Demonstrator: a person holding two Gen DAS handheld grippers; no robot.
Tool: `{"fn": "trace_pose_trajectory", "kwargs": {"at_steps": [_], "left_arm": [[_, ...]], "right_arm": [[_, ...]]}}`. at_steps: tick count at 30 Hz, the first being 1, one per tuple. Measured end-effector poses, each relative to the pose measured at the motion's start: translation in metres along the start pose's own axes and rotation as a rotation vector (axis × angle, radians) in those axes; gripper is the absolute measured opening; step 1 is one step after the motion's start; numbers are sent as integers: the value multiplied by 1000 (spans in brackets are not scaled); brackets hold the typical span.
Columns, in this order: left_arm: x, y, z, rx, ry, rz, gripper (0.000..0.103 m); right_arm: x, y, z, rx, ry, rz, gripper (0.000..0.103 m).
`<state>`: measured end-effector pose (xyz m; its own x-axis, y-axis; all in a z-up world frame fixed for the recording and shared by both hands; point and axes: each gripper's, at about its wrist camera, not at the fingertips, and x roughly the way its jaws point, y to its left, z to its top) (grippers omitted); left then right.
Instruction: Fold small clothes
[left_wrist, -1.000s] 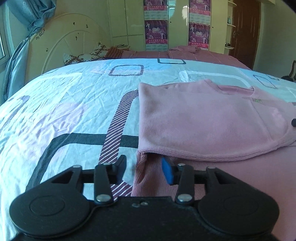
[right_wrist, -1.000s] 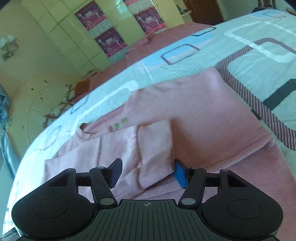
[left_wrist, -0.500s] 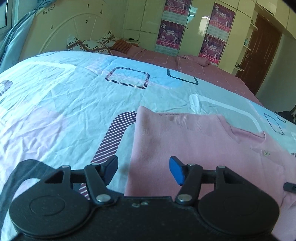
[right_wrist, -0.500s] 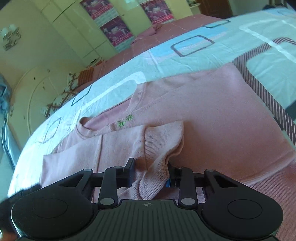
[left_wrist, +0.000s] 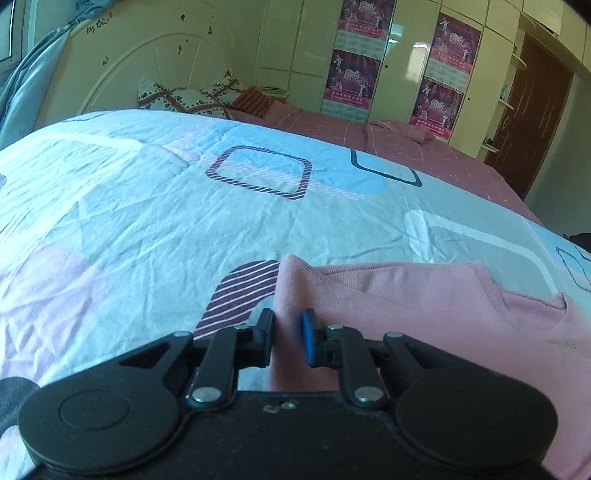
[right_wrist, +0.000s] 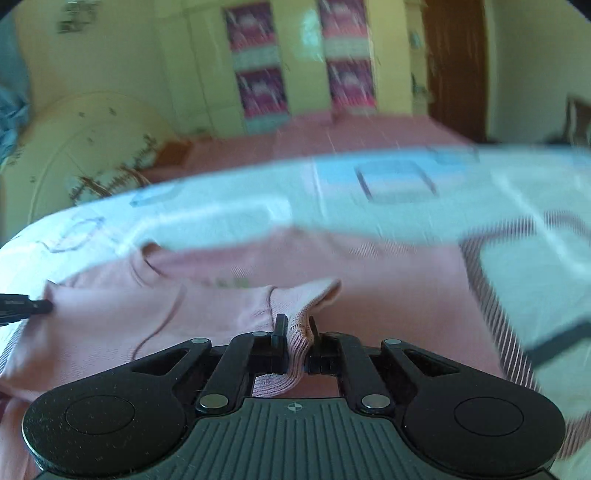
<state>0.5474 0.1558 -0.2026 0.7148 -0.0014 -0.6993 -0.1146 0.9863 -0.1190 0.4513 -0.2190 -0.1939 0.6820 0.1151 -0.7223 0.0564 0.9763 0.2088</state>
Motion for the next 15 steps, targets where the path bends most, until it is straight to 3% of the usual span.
{"fn": "trace_pose_trajectory", "kwargs": {"at_steps": [1, 7, 10, 15], "left_arm": [[-1, -1, -2, 13, -10, 7, 15], [-4, -4, -4, 36, -28, 27, 15], [-6, -6, -5, 72, -31, 41, 15], [-21, -11, -9, 123, -38, 67, 17]], "right_arm": [[6, -5, -4, 20, 42, 9, 7], [-8, -26, -7, 159, 31, 30, 8], [-7, -31, -10, 206, 94, 75, 9], [-15, -36, -14, 256, 96, 86, 12]]}}
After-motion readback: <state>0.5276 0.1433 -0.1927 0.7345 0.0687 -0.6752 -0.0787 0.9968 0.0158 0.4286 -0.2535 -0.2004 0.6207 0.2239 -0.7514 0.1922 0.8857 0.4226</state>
